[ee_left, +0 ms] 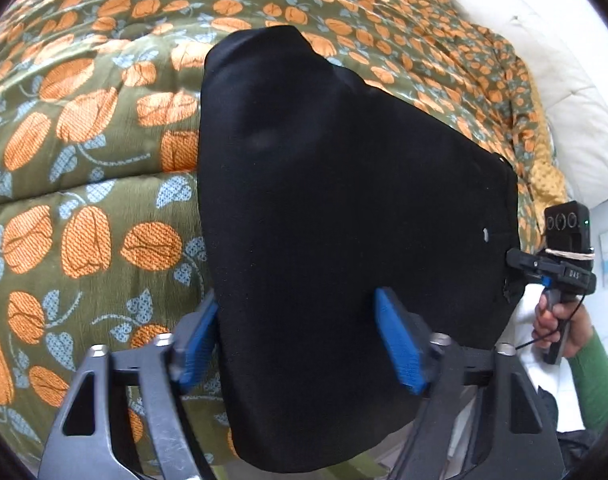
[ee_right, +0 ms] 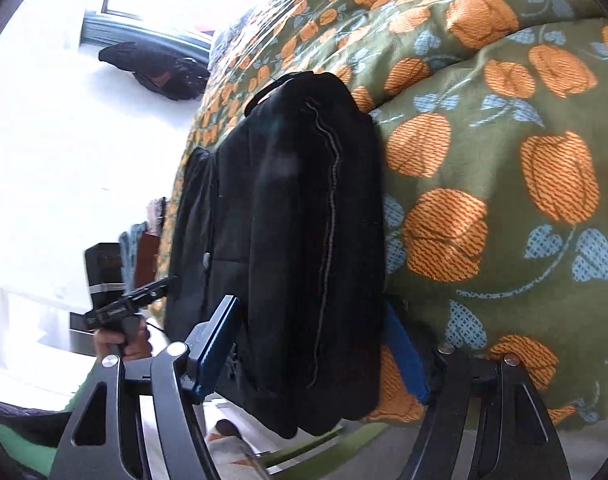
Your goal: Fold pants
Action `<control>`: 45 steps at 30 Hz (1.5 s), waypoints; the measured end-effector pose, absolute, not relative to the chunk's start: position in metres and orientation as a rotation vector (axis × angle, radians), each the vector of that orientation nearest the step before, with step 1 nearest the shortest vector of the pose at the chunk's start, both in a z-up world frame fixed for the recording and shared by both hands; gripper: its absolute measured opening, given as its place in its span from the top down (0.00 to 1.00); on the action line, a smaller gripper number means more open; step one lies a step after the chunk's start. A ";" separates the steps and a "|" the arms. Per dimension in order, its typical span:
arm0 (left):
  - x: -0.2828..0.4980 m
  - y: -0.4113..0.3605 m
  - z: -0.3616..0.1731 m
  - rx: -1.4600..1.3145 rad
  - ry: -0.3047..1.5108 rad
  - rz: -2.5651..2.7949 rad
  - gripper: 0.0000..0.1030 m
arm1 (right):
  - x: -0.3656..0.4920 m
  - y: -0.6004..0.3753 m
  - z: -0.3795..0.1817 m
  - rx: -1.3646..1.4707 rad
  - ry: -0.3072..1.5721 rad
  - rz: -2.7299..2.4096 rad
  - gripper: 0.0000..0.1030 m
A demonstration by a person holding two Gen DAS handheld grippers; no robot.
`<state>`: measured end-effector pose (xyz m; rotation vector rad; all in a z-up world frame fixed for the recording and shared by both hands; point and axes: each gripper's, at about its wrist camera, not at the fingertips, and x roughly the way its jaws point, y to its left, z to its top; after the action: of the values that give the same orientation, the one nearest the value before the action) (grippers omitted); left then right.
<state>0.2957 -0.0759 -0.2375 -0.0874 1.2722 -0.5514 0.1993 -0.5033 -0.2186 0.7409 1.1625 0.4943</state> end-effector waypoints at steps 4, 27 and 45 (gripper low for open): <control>0.287 -0.076 -0.216 -0.064 1.221 -0.564 0.78 | 0.198 -0.491 -0.193 0.563 1.186 0.490 0.55; 0.272 -0.070 -0.191 -0.058 1.115 -0.476 0.81 | 0.219 -0.452 -0.135 0.369 1.100 0.538 0.68; 0.298 -0.025 -0.193 0.121 0.988 -0.174 0.42 | 0.284 -0.407 -0.113 0.101 1.055 0.235 0.50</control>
<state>0.2977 -0.0249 -0.1927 0.1213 0.9885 -0.1739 0.2839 -0.4072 -0.1135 0.1007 1.0547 0.2347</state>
